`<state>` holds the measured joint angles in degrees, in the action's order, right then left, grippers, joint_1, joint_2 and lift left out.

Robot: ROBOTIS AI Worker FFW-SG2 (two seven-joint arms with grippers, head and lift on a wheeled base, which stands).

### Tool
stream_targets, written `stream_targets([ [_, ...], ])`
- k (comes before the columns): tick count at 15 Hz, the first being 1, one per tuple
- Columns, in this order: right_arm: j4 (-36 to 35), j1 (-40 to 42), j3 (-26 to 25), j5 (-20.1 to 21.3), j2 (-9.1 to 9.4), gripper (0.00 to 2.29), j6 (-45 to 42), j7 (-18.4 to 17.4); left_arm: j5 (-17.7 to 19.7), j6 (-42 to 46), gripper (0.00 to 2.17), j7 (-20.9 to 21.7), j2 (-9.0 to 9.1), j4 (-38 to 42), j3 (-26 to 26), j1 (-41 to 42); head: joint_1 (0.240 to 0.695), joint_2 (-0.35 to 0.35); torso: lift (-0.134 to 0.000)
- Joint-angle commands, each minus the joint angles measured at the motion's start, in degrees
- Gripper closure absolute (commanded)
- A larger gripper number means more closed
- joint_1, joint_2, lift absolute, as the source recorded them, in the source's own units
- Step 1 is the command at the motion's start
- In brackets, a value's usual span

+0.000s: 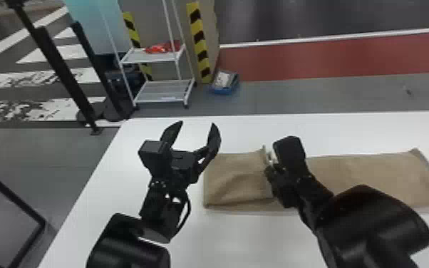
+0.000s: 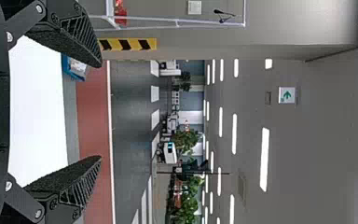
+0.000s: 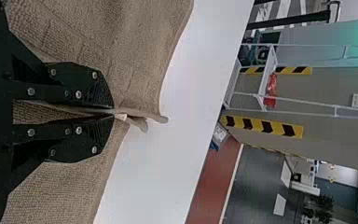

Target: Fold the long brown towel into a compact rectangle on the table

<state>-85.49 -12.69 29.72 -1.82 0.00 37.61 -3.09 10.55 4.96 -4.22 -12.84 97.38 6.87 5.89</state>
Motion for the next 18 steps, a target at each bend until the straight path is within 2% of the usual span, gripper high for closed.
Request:
stream_targets([
  [1,0.1,-0.1,-0.1,-0.1,0.05,1.10,-0.4,0.1,0.0,0.0,0.21,0.0,0.00,0.0,-0.1,0.0,0.695,0.244,-0.120],
  [2,0.1,-0.1,-0.2,-0.1,0.05,1.29,-0.6,0.2,0.0,0.0,0.21,0.0,0.00,0.0,-0.1,0.0,0.695,0.244,-0.120],
  [4,-0.4,0.6,-0.2,-0.3,0.05,1.42,-2.7,1.0,0.0,0.0,0.21,0.0,0.00,0.0,-0.3,0.0,0.695,0.245,-0.120],
  [8,-7.9,5.6,-1.3,-0.2,0.05,1.42,-4.1,1.3,-0.1,-0.2,0.21,-0.1,0.00,-0.1,-0.2,0.0,0.695,0.258,-0.120],
  [9,-11.2,7.3,-1.4,0.2,0.05,1.42,-2.8,1.3,0.0,-0.2,0.21,-0.1,0.09,0.0,-0.1,-0.1,0.695,0.260,-0.120],
  [11,-19.6,12.0,-5.0,-0.5,0.05,1.42,0.7,1.3,0.2,-0.2,0.21,-0.2,0.18,0.0,-0.5,-0.3,0.695,0.263,-0.120],
  [12,-24.9,14.4,-7.1,-0.9,-0.97,1.42,3.1,1.4,0.2,-0.2,0.21,-0.4,0.18,0.1,-0.6,-0.3,0.695,0.264,-0.120],
  [14,-30.8,18.6,-12.8,-2.8,-4.66,1.42,4.7,1.4,0.7,-0.2,0.21,-0.3,0.18,0.1,-1.4,-0.3,0.695,0.242,-0.120],
  [16,-30.7,20.1,-18.7,-5.7,-5.98,1.42,3.7,2.1,1.1,-0.2,0.21,-0.3,0.09,0.1,-1.6,-0.3,0.695,0.207,-0.120],
  [17,-29.5,20.2,-20.8,-6.6,-6.06,1.42,3.3,3.3,1.1,-0.2,0.21,-0.3,0.09,0.1,-1.5,-0.3,0.695,0.167,-0.120],
  [18,-28.3,20.2,-22.7,-7.1,-6.06,1.42,2.8,4.2,1.1,-0.2,0.21,-0.3,0.27,0.1,-1.3,-0.3,0.695,0.167,-0.120],
])
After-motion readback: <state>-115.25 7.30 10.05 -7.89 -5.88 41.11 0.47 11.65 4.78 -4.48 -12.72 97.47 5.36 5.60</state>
